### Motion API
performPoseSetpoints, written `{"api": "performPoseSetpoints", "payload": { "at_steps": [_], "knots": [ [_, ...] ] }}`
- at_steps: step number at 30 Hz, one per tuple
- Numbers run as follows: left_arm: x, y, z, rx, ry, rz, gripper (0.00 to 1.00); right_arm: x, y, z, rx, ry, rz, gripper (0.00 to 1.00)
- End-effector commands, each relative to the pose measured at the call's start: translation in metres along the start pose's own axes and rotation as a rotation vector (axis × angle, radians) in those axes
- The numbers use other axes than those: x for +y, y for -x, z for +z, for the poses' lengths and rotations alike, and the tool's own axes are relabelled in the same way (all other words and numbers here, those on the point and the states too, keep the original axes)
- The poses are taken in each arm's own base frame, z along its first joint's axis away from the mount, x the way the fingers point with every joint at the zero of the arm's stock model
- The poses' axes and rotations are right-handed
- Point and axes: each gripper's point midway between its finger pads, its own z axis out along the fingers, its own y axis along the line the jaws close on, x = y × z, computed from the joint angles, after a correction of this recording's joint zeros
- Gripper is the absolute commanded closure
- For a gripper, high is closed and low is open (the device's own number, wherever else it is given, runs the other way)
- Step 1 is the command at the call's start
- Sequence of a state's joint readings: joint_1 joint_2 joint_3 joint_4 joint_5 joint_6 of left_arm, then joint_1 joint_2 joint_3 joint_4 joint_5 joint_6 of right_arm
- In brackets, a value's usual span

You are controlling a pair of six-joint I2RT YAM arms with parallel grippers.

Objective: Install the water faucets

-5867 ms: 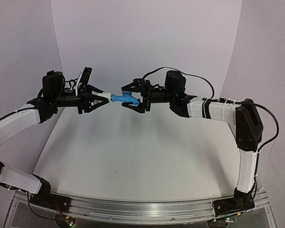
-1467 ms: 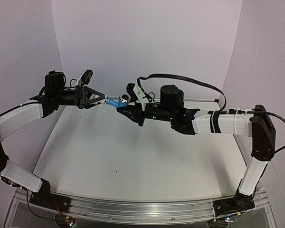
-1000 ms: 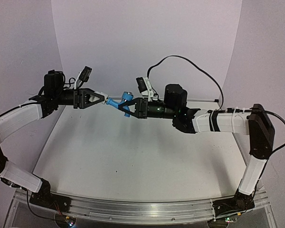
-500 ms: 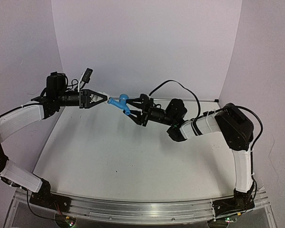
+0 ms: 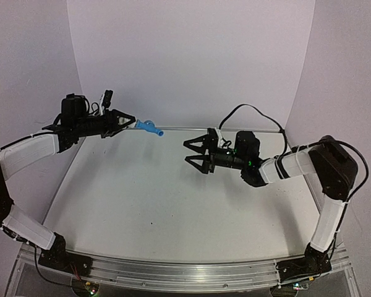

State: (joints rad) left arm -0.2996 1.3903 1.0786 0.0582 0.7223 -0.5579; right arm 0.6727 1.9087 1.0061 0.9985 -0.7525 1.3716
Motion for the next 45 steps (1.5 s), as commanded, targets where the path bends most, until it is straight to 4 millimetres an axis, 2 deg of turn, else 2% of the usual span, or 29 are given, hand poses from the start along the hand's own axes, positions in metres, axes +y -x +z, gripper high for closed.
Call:
{"api": "performPoseSetpoints", "payload": {
  "at_steps": [1, 4, 6, 7, 10, 11, 14, 17, 20, 22, 23, 25, 27, 28, 29, 32, 35, 45],
  "knots": [
    [-0.019, 0.048, -0.011, -0.118, -0.037, -0.135, 1.00, 0.008, 0.008, -0.015, 0.007, -0.256, -0.473, 0.18],
    [-0.024, 0.048, -0.011, -0.087, -0.078, -0.241, 1.00, 0.025, 0.026, -0.030, -0.011, -0.432, -0.870, 0.17],
    [-0.028, 0.047, -0.011, -0.074, -0.094, -0.285, 1.00, 0.031, 0.027, -0.033, 0.010, -0.464, -1.039, 0.16],
    [-0.029, 0.045, -0.011, -0.062, -0.103, -0.324, 1.00, 0.041, 0.026, -0.034, 0.024, -0.475, -1.195, 0.16],
    [-0.031, 0.040, -0.011, -0.030, -0.121, -0.424, 1.00, 0.050, 0.014, -0.029, 0.090, -0.494, -1.534, 0.16],
    [-0.031, 0.036, -0.010, -0.004, -0.133, -0.480, 1.00, 0.053, 0.009, -0.025, 0.112, -0.524, -1.698, 0.15],
    [-0.033, 0.026, -0.008, 0.053, -0.156, -0.577, 1.00, 0.059, 0.006, -0.017, 0.139, -0.547, -1.961, 0.14],
    [-0.033, 0.012, -0.008, 0.118, -0.169, -0.700, 1.00, 0.075, 0.008, -0.004, 0.108, -0.523, -2.216, 0.13],
    [-0.031, -0.001, -0.009, 0.167, -0.167, -0.811, 1.00, 0.087, -0.001, 0.008, 0.077, -0.481, -2.465, 0.12],
    [-0.030, -0.010, -0.010, 0.196, -0.164, -0.865, 1.00, 0.081, -0.013, 0.017, 0.098, -0.455, -2.639, 0.11],
    [-0.031, -0.014, -0.011, 0.206, -0.165, -0.889, 1.00, 0.078, -0.017, 0.022, 0.072, -0.447, -2.780, 0.08],
    [-0.032, -0.020, -0.015, 0.222, -0.161, -0.943, 1.00, 0.083, -0.016, 0.031, -0.013, -0.464, -2.993, 0.06],
    [-0.034, -0.023, -0.017, 0.234, -0.164, -0.962, 1.00, 0.078, -0.014, 0.039, -0.030, -0.484, -3.084, 0.06],
    [-0.036, -0.024, -0.018, 0.245, -0.169, -0.975, 1.00, 0.083, -0.012, 0.043, 0.070, 0.481, 3.046, 0.06],
    [-0.039, -0.027, -0.021, 0.261, -0.172, -1.004, 1.00, 0.080, -0.013, 0.050, 0.070, 0.445, 2.938, 0.06],
    [-0.040, -0.037, -0.024, 0.292, -0.164, -1.085, 1.00, 0.082, -0.019, 0.058, 0.116, 0.379, 2.776, 0.06],
    [-0.042, -0.043, -0.028, 0.316, -0.166, -1.117, 1.00, 0.083, -0.021, 0.066, 0.164, 0.354, 2.677, 0.05],
    [-0.048, -0.054, -0.030, 0.363, -0.164, -1.182, 1.00, 0.086, -0.048, 0.079, 0.250, 0.207, 2.597, 0.06]
  ]
}}
